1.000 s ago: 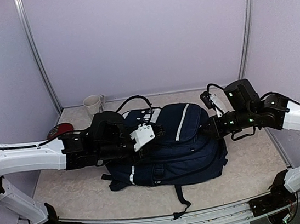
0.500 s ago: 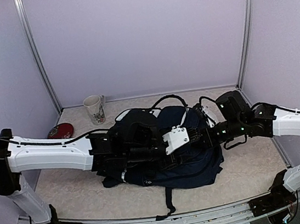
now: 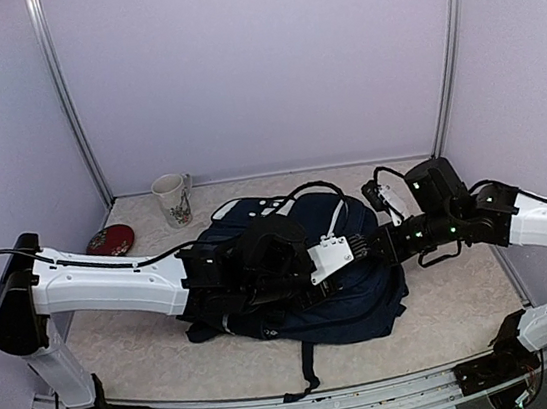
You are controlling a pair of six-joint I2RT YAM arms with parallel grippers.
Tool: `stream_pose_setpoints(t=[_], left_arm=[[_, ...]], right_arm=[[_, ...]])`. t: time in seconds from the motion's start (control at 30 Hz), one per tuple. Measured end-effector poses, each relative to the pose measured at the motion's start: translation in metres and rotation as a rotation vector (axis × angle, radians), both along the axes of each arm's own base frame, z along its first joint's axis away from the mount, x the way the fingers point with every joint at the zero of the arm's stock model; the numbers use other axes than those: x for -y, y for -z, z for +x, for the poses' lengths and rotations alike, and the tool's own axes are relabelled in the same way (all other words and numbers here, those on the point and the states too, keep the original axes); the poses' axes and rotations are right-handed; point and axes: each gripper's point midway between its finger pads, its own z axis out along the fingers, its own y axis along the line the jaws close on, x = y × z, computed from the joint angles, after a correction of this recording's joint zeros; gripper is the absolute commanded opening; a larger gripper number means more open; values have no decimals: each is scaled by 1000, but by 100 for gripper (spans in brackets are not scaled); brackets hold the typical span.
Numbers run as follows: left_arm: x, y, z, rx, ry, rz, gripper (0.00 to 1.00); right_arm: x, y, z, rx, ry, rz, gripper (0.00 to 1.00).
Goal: Pack the student bag
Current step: Hold the upper front pocket of the student bag, then zip the upper front pocket of the student bag.
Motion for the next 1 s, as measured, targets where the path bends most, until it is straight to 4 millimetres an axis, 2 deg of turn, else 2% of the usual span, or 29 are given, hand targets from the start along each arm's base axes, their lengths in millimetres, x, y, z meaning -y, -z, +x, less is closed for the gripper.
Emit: stream_pose_setpoints(t=[0.23, 0.47, 0.6, 0.63, 0.67, 0.7, 0.73, 0.77, 0.87, 0.9, 0.97, 1.0], left_arm=[[-30, -15, -8, -18, 13, -57, 0], [-99, -25, -42, -23, 56, -67, 0], [-124, -34, -40, -8, 9, -102, 0], [-128, -35, -39, -6, -1, -108, 18], [-132, -36, -38, -6, -10, -112, 53], [-135, -36, -38, -7, -16, -115, 78], [-140, -33, -37, -14, -33, -106, 89], [-145, -30, -35, -20, -52, -97, 96], [-143, -32, -31, -43, -73, -98, 96], [-136, -36, -32, -53, -63, -106, 96], [-108, -54, -45, -69, 8, -132, 94], [-92, -65, -54, -72, 53, -157, 88]], right_arm=[[9, -17, 14, 79, -92, -23, 0], [18, -13, 44, 102, -116, -116, 0], [6, -27, 41, 124, -201, -94, 0], [2, -29, 39, 127, -223, -78, 0], [-1, -29, 37, 121, -243, -62, 0], [-3, -27, 35, 112, -254, -47, 0], [-3, -24, 36, 106, -246, -42, 0], [0, -19, 38, 92, -228, -36, 0], [5, 6, 33, 24, -182, -12, 0], [3, 13, 29, 9, -174, 0, 0], [-5, 19, 22, -6, -172, 23, 0], [-10, 20, 19, -7, -172, 30, 0]])
